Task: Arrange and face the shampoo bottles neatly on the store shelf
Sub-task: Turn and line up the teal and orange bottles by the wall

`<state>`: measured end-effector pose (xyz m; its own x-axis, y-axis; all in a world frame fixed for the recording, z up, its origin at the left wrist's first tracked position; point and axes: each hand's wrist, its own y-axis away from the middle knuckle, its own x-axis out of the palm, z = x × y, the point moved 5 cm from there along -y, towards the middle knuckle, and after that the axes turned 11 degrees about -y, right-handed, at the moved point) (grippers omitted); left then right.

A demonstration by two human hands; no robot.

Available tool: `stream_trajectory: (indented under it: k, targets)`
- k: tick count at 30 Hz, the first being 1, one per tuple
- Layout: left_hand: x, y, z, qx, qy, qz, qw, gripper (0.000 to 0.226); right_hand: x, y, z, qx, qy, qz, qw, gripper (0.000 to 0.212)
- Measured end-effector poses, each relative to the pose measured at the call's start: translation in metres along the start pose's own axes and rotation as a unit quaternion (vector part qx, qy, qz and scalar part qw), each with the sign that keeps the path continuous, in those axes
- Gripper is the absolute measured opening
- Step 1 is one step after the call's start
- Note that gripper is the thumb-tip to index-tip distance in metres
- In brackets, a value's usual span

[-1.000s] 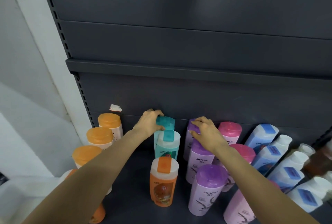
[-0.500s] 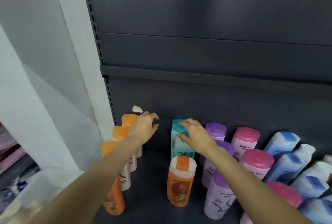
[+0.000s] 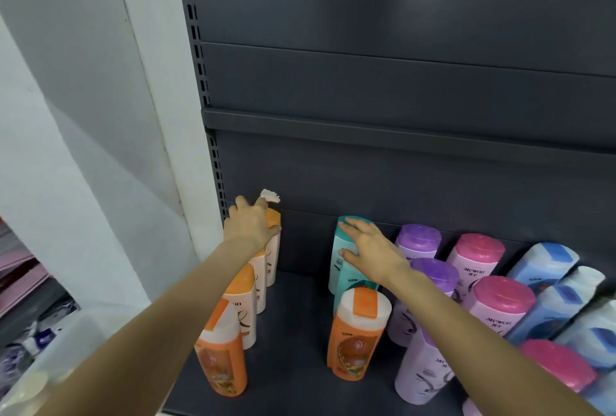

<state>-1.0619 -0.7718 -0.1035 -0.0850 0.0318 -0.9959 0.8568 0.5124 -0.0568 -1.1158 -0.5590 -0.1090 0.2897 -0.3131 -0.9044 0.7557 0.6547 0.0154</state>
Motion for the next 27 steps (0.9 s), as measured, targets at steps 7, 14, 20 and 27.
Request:
stream_trajectory:
  k: [7,14,20,27]
  targets:
    - [-0.001,-0.005,-0.009,0.055,0.0,0.029,0.998,0.064,-0.001,-0.001,-0.002,0.004,-0.003,-0.001,1.0,0.06]
    - [-0.015,0.007,-0.019,0.118,0.072,0.002,0.99,0.053,-0.003,-0.003,0.0,0.01,-0.014,0.008,1.0,0.062]
    - [-0.057,0.025,-0.021,0.149,0.113,-0.059,0.981,0.053,-0.012,-0.001,0.02,0.032,-0.064,-0.013,0.997,0.057]
    - [-0.115,0.053,0.003,0.143,0.204,-0.149,0.957,0.053,-0.035,0.008,0.073,0.023,-0.189,-0.047,0.98,0.051]
